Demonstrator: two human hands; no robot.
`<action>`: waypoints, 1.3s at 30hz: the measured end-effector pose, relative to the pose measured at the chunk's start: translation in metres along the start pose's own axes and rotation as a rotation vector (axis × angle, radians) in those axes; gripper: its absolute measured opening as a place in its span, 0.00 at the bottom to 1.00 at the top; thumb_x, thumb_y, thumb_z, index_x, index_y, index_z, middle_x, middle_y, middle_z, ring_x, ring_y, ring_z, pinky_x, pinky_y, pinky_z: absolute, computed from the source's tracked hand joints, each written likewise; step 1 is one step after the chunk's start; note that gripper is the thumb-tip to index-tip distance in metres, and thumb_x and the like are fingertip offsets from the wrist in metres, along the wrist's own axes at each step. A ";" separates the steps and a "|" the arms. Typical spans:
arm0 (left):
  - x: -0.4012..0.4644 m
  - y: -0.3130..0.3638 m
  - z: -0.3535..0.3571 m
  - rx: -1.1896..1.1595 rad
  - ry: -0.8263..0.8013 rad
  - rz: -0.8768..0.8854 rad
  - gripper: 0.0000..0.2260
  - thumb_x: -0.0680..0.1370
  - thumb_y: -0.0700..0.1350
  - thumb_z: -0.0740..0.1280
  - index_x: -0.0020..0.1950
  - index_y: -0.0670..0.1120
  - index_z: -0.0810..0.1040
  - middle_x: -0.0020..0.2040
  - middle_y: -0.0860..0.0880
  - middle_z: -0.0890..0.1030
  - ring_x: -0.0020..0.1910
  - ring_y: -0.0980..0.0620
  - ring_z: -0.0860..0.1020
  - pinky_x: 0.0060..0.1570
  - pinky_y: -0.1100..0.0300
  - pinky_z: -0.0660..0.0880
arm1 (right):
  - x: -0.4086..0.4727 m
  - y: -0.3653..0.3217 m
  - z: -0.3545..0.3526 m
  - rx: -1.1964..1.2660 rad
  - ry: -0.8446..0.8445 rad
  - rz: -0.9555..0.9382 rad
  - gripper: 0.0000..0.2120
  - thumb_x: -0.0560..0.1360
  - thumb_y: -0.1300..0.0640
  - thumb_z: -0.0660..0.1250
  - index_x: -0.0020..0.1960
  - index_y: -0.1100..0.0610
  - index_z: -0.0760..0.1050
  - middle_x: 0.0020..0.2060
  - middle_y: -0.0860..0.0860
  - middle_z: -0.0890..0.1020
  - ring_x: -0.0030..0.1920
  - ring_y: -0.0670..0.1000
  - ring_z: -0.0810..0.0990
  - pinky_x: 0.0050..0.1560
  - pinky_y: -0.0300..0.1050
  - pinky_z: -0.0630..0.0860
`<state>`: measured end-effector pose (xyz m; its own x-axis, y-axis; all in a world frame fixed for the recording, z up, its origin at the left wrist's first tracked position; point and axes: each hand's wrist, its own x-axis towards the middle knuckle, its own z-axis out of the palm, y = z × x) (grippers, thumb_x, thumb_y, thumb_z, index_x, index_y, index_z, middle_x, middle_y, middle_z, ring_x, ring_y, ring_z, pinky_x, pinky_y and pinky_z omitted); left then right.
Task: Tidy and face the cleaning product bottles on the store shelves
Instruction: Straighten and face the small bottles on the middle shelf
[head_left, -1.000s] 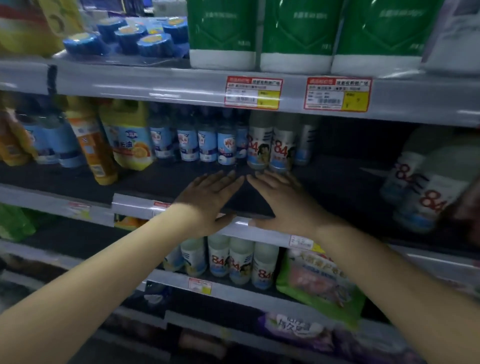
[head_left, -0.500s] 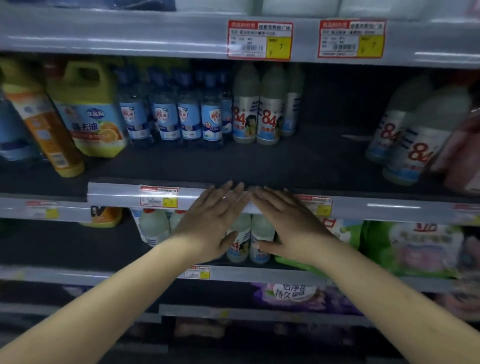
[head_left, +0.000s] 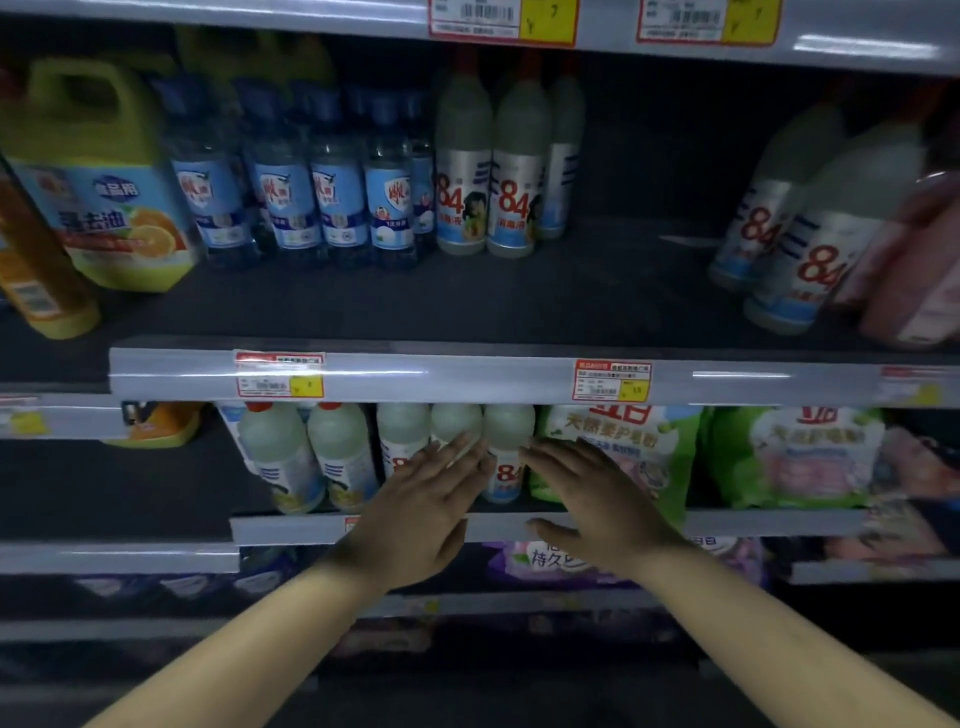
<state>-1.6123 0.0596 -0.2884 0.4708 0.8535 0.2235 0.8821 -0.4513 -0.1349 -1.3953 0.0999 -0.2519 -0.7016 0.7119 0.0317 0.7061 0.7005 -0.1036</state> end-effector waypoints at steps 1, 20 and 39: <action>0.000 0.001 0.004 -0.004 -0.013 -0.008 0.26 0.74 0.50 0.55 0.71 0.44 0.62 0.70 0.44 0.69 0.71 0.47 0.62 0.65 0.47 0.65 | 0.001 0.002 0.003 0.019 0.016 0.015 0.36 0.72 0.37 0.49 0.75 0.54 0.56 0.74 0.51 0.62 0.74 0.52 0.60 0.69 0.41 0.45; 0.108 0.041 -0.074 -0.132 0.363 0.191 0.27 0.74 0.47 0.56 0.72 0.42 0.59 0.72 0.43 0.64 0.71 0.44 0.63 0.70 0.50 0.61 | -0.025 0.046 -0.097 -0.019 0.640 0.200 0.22 0.70 0.50 0.63 0.58 0.61 0.76 0.51 0.58 0.83 0.51 0.58 0.81 0.52 0.42 0.74; 0.313 0.122 -0.115 -0.788 0.201 -0.062 0.35 0.73 0.47 0.69 0.74 0.47 0.54 0.69 0.43 0.69 0.64 0.45 0.71 0.61 0.48 0.72 | -0.025 0.199 -0.168 0.541 0.708 0.641 0.14 0.74 0.60 0.64 0.60 0.57 0.74 0.55 0.52 0.79 0.57 0.51 0.77 0.53 0.36 0.70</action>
<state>-1.3556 0.2417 -0.1240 0.3483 0.8535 0.3877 0.6223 -0.5198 0.5853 -1.2207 0.2302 -0.1065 0.1166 0.9249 0.3618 0.6634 0.1986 -0.7214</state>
